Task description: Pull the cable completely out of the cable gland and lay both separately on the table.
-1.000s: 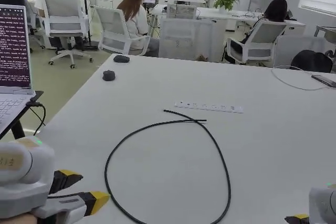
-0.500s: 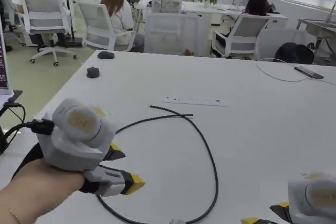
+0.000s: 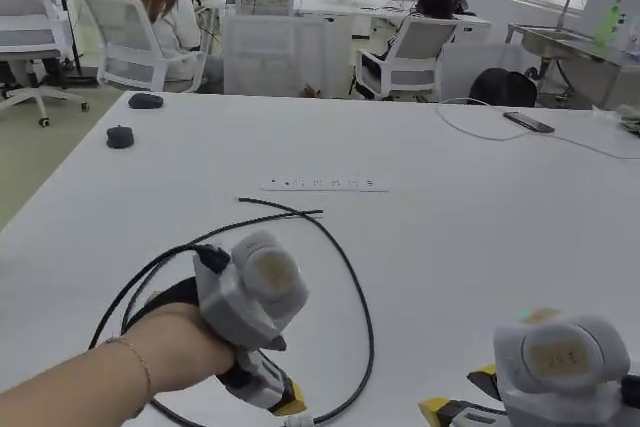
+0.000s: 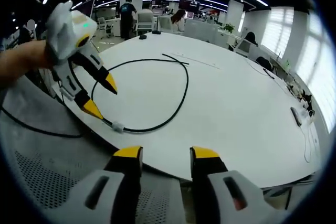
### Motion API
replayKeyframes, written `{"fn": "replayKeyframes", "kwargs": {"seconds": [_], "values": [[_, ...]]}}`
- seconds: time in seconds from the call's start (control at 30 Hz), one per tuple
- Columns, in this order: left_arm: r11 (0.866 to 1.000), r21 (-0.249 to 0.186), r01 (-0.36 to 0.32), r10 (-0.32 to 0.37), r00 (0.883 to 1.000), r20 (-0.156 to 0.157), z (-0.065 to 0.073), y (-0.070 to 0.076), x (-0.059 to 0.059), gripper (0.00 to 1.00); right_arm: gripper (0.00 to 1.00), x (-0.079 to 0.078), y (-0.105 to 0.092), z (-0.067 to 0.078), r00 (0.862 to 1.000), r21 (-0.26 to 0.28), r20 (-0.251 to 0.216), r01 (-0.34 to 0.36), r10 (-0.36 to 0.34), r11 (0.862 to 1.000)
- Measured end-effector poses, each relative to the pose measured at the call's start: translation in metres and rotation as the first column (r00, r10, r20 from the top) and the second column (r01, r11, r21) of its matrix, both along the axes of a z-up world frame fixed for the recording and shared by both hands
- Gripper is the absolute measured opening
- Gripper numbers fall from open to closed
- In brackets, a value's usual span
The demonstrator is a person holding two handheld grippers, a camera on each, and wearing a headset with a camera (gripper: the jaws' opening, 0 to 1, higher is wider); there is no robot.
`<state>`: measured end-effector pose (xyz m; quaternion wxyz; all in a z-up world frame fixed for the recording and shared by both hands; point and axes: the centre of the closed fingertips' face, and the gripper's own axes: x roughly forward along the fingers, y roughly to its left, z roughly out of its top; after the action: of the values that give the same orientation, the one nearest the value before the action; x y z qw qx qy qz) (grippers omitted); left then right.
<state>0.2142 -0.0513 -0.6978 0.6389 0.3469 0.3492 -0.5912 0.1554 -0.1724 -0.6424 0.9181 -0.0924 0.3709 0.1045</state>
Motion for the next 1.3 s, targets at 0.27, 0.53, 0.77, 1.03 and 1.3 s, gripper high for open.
{"fn": "replayKeyframes", "kwargs": {"seconds": [0.27, 0.53, 0.77, 1.03, 1.3], "values": [[1.000, 0.012, 0.021, -0.020, 0.999, -0.044, -0.044, -0.007, -0.009, 0.28, 0.35, -0.001, -0.001, -0.001, 1.000, -0.004, 0.000, 0.001, -0.001, 1.000], [0.999, 0.032, -0.007, 0.009, 0.997, -0.070, -0.065, 0.003, -0.012, 0.26, 0.34, -0.002, -0.001, -0.001, 1.000, -0.010, 0.004, 0.002, -0.002, 1.000], [0.999, -0.010, -0.033, 0.033, 0.998, -0.054, -0.064, -0.003, -0.003, 0.17, 0.33, -0.002, -0.001, -0.001, 1.000, -0.012, 0.006, 0.002, -0.002, 1.000], [0.997, -0.063, -0.037, 0.033, 0.997, -0.070, -0.036, -0.007, -0.007, 0.17, 0.33, -0.003, 0.004, 0.000, 1.000, 0.016, 0.009, -0.010, 0.010, 1.000], [0.994, -0.108, -0.007, 0.005, 1.000, -0.018, 0.013, -0.002, -0.016, 0.17, 0.38, -0.007, 0.014, 0.004, 0.998, 0.145, -0.049, -0.022, 0.029, 0.989]]}}
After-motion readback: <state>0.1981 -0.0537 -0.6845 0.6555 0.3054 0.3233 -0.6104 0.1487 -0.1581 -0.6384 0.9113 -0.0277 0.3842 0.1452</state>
